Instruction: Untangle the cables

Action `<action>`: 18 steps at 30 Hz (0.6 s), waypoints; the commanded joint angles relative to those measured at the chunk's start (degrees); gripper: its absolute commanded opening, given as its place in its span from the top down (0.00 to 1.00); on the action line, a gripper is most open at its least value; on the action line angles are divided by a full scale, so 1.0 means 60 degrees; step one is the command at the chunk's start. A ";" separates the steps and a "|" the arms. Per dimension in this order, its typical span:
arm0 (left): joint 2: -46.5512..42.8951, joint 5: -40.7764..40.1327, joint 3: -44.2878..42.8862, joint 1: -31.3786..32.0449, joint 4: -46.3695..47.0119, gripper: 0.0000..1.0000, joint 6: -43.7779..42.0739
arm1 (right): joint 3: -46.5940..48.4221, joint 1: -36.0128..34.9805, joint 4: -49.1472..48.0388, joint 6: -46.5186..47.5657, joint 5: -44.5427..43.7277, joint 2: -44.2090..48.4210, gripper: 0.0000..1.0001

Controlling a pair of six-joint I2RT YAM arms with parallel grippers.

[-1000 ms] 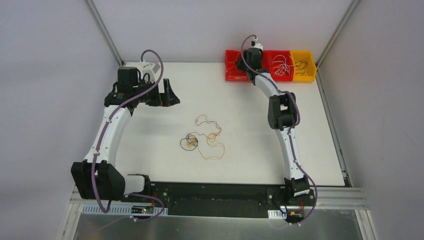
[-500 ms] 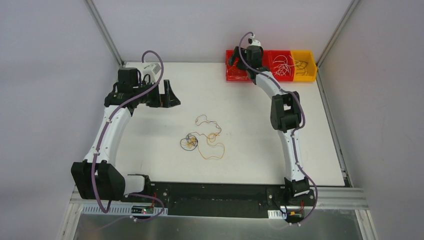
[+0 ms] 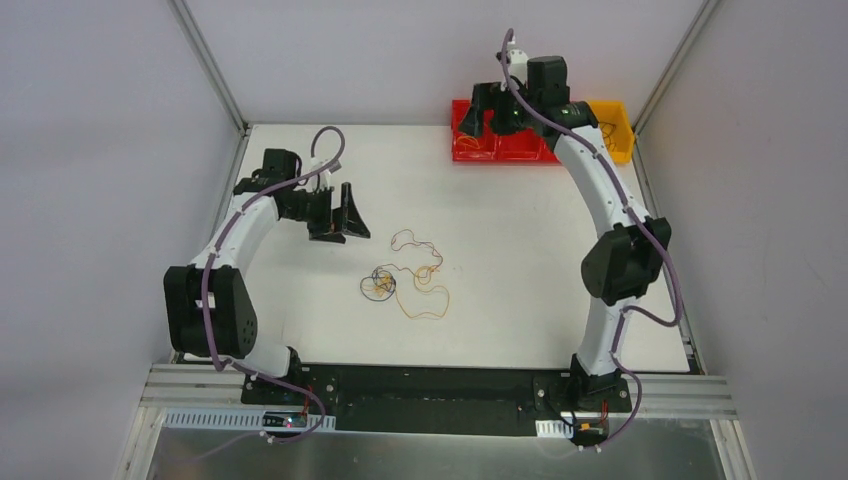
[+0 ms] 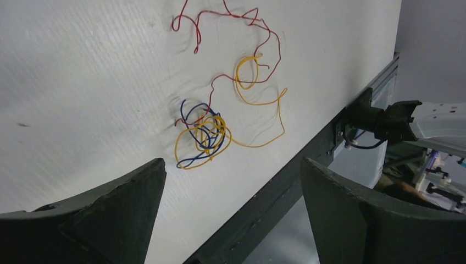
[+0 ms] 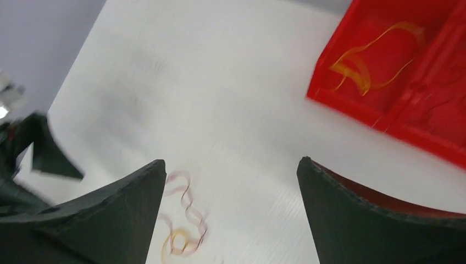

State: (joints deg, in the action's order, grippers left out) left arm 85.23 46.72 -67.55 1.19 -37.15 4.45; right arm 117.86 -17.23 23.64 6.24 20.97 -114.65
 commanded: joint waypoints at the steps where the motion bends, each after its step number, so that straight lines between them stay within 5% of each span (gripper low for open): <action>1: 0.0202 0.0597 0.0656 0.0325 -0.0538 0.15 -0.0233 | -0.1210 -0.0823 0.4210 0.0971 0.1853 0.0941 0.09; 9: 0.1139 0.0179 0.1289 0.1617 -0.0645 0.42 -0.0510 | -0.4439 -0.2269 0.3101 -0.0333 0.2550 0.1791 0.20; 18: 0.1963 0.0141 0.1231 0.1618 -0.0484 0.61 -0.0454 | -0.5172 -0.3772 0.1657 -0.1522 0.2321 0.0737 0.28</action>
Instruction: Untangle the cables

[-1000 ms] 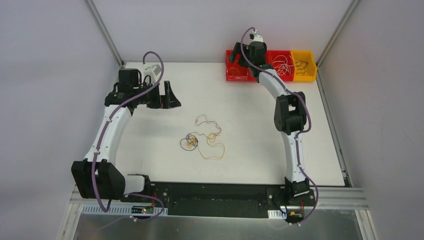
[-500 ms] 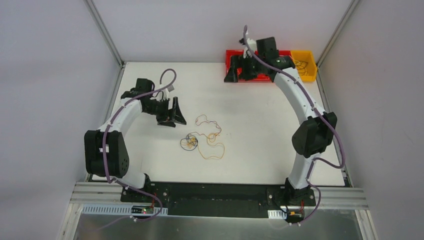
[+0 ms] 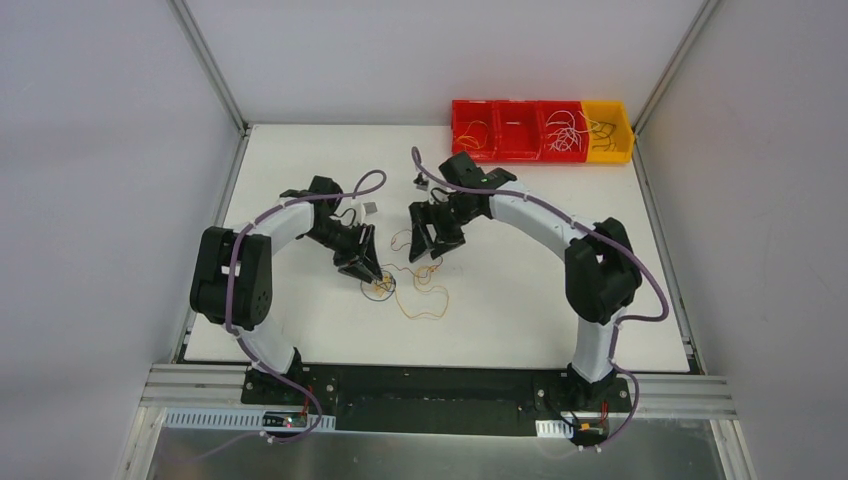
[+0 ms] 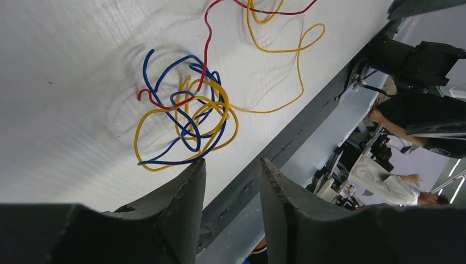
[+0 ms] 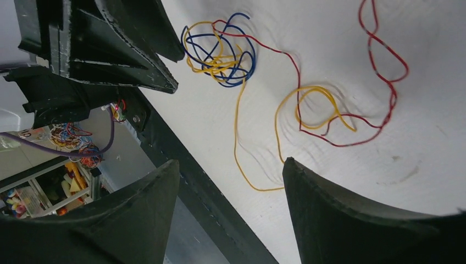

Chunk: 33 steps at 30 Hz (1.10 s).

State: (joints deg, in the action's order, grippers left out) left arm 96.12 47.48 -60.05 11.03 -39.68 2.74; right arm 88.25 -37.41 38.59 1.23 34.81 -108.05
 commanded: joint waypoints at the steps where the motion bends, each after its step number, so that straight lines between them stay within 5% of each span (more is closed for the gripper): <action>1: 0.0152 0.0020 -0.0012 -0.0029 -0.0033 0.61 -0.0178 | -0.0329 -0.0523 -0.0912 -0.0678 -0.0121 -0.0471 0.30; 11: 0.0540 -0.0581 0.0388 -0.0010 0.0652 0.63 0.0074 | -0.0920 -0.1099 -0.0903 0.0029 -0.1801 -0.0961 0.42; 17: 0.0978 -0.0227 0.0437 0.0001 0.0971 0.61 0.0012 | -0.1241 -0.1121 -0.1258 -0.0147 -0.1531 -0.0575 0.46; 21: 0.0939 -0.0183 0.0470 -0.0007 0.1062 0.81 0.0012 | -0.1321 -0.1104 -0.1147 -0.0078 -0.1718 -0.0613 0.55; 24: 0.0218 0.0167 0.0415 -0.0110 0.1062 1.00 0.0026 | -0.1467 -0.1073 -0.0910 0.0246 -0.2171 -0.0604 0.71; 29: -0.2156 0.0891 0.0353 -0.0323 0.1051 1.00 -0.0032 | -0.2226 -0.0695 -0.0483 0.1230 -0.3173 -0.0304 0.99; 33: -0.3894 0.1149 0.0108 -0.0402 0.0992 1.00 0.0121 | -0.2892 -0.0152 -0.0302 0.1957 -0.3520 0.0223 1.00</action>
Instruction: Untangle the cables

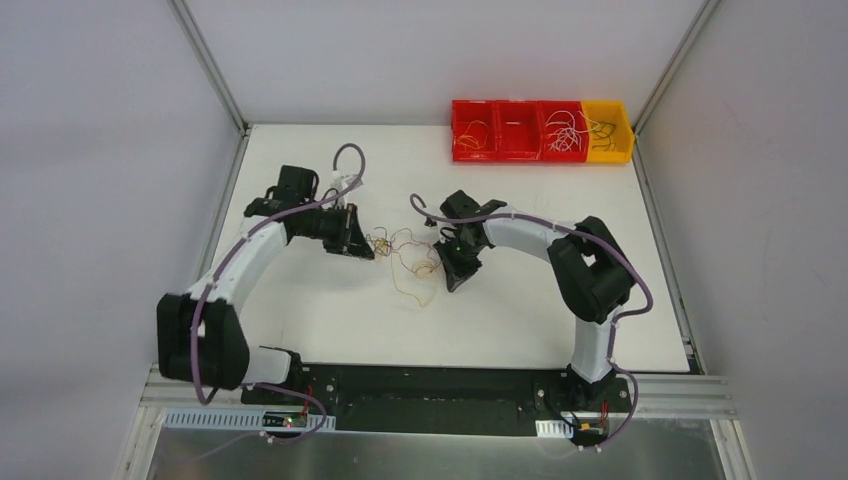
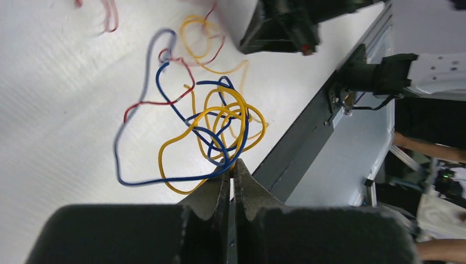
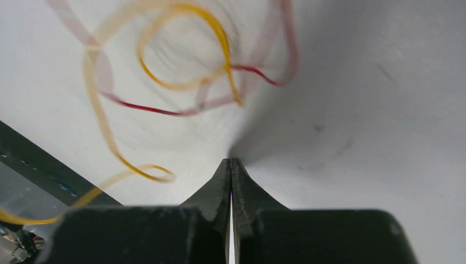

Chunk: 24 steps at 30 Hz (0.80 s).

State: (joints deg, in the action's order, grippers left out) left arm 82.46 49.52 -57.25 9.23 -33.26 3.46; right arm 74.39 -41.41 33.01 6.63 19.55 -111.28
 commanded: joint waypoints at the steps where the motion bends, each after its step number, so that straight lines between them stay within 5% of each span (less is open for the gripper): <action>1: -0.1885 0.0944 -0.0422 -0.0104 -0.0082 1.00 0.0101 | -0.0655 0.0612 0.0660 0.1241 -0.0952 0.0965 1.00; 3: -0.2193 0.1279 -0.0603 -0.0104 -0.0083 1.00 0.0420 | -0.0522 0.0849 0.0865 0.1519 -0.0199 0.1453 0.99; 4: -0.2232 0.1473 -0.0694 -0.0104 -0.0086 1.00 0.0620 | -0.0297 0.0963 0.0966 0.1542 0.0292 0.1698 0.91; 8: -0.2102 0.2368 -0.1087 -0.0089 -0.0047 1.00 0.1274 | 0.0908 0.1162 0.1216 0.1255 0.2256 0.2796 0.37; 11: -0.1936 0.3012 -0.1424 -0.0042 -0.0011 1.00 0.1574 | 0.1362 0.1146 0.0316 0.0837 0.3317 0.3600 0.15; 14: -0.1893 0.3549 -0.1699 0.0113 0.0005 1.00 0.1604 | 0.2468 0.1123 0.0455 0.0395 0.4182 0.3371 0.14; 20: -0.2257 0.4044 -0.1570 0.0521 0.0015 1.00 0.1088 | 0.3525 0.1231 0.0721 0.0784 0.4788 0.2919 0.38; 24: -0.2499 0.4214 -0.1505 0.0953 0.0013 1.00 0.0662 | 0.3411 0.1251 0.0775 0.1179 0.5404 0.2955 0.34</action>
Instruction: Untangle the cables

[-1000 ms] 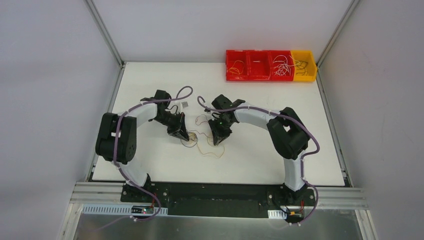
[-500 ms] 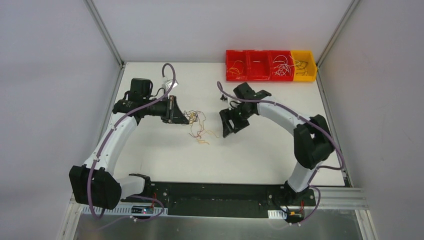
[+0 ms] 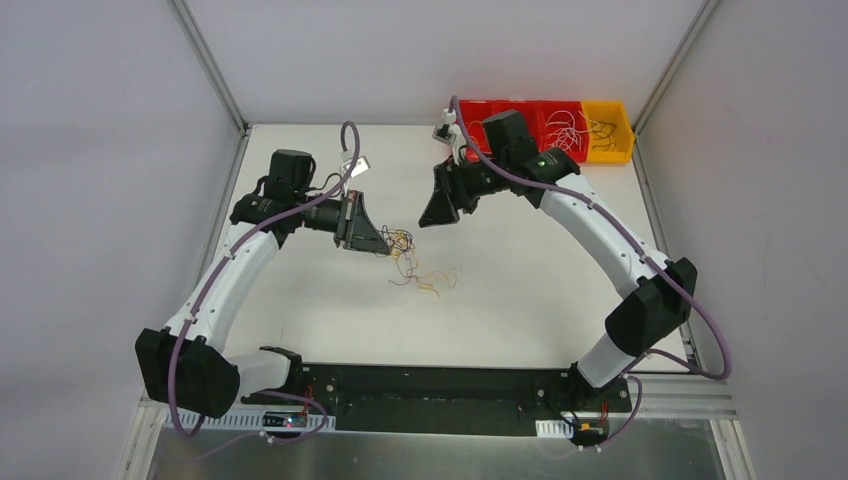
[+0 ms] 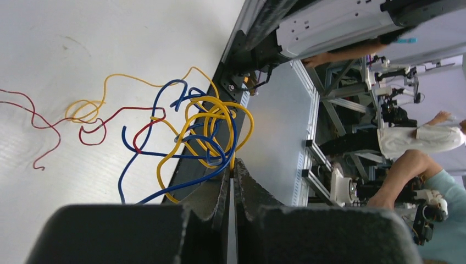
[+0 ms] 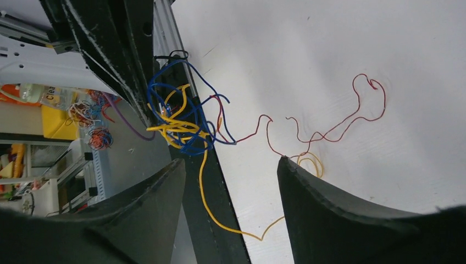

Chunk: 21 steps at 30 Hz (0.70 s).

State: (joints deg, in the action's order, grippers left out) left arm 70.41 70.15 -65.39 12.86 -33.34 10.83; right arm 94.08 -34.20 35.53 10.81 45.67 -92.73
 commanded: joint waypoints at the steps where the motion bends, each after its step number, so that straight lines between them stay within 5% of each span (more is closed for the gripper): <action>1: -0.0523 0.0767 -0.0151 0.0447 0.0026 1.00 -0.0621 | 0.0071 0.0040 0.0342 0.0526 0.1217 -0.0130 0.33; 21: -0.0427 0.0784 -0.0525 0.0921 0.0020 1.00 -0.0573 | -0.0562 -0.0756 0.0529 0.1221 0.1973 -0.0194 0.32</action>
State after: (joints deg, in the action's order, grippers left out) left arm 68.36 72.64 -66.24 17.67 -33.39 8.32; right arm 91.11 -37.80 39.75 16.75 56.38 -93.97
